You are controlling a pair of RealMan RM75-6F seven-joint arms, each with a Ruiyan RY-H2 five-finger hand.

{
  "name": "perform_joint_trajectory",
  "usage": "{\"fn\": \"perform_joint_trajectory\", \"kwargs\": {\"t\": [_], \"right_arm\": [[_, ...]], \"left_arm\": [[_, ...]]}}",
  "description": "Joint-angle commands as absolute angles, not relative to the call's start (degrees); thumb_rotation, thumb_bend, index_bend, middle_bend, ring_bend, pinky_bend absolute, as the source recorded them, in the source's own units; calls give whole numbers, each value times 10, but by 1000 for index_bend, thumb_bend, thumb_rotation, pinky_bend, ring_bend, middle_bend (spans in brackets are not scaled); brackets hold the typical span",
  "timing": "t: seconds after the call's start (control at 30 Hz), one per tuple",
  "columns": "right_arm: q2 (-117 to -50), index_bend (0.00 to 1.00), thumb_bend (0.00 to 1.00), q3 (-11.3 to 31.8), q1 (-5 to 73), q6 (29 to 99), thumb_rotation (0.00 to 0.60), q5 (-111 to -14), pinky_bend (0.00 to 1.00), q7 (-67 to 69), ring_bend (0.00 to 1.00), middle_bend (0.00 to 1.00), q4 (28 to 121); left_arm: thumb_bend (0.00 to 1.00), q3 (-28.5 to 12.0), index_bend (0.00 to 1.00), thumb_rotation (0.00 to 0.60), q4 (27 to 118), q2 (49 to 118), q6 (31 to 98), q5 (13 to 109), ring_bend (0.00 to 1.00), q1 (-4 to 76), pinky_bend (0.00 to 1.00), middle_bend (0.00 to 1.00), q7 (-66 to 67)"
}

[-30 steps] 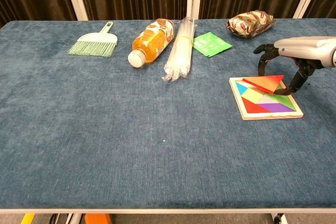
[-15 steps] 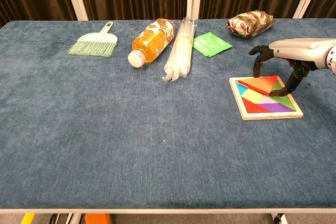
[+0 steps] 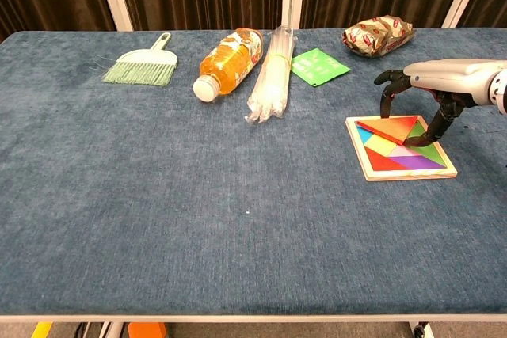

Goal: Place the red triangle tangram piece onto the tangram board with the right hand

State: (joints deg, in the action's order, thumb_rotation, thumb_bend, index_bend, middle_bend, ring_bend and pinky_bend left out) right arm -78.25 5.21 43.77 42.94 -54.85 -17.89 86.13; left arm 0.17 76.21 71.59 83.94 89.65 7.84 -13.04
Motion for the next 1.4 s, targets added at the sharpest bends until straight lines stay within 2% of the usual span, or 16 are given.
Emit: {"fn": "perform_joint_trajectory", "kwargs": {"t": [0.03, 0.57, 0.93, 1.03, 1.13, 1.27, 1.4], "right_arm": [[-783, 408, 244, 50, 439, 430, 600, -548, 0, -181, 0, 0, 861], [-775, 209, 240, 46, 440, 437, 600, -549, 0, -176, 0, 0, 868], [-769, 177, 240, 56, 435, 455, 600, -570, 0, -152, 0, 0, 874], [-774, 181, 243, 62, 431, 465, 600, -582, 0, -138, 0, 0, 867], [-773, 247, 253, 62, 433, 449, 600, -574, 0, -129, 0, 0, 865], [-773, 352, 337, 57, 431, 450, 600, -572, 0, -135, 0, 0, 863], [-771, 385, 390, 55, 431, 449, 600, -563, 0, -142, 0, 0, 865]], "left_arm": [[0, 2, 144, 600, 761, 716, 839, 896, 50, 78, 172, 118, -131], [0, 1, 144, 600, 763, 715, 839, 896, 50, 78, 172, 118, -128], [0, 1, 144, 600, 764, 715, 839, 896, 50, 78, 173, 117, -128], [0, 1, 144, 600, 764, 715, 840, 897, 50, 79, 172, 117, -129], [0, 1, 144, 600, 764, 715, 840, 897, 50, 78, 173, 117, -129], [0, 1, 144, 600, 762, 715, 839, 897, 50, 78, 173, 118, -131], [0, 1, 144, 600, 762, 715, 840, 898, 50, 79, 173, 117, -131]]}}
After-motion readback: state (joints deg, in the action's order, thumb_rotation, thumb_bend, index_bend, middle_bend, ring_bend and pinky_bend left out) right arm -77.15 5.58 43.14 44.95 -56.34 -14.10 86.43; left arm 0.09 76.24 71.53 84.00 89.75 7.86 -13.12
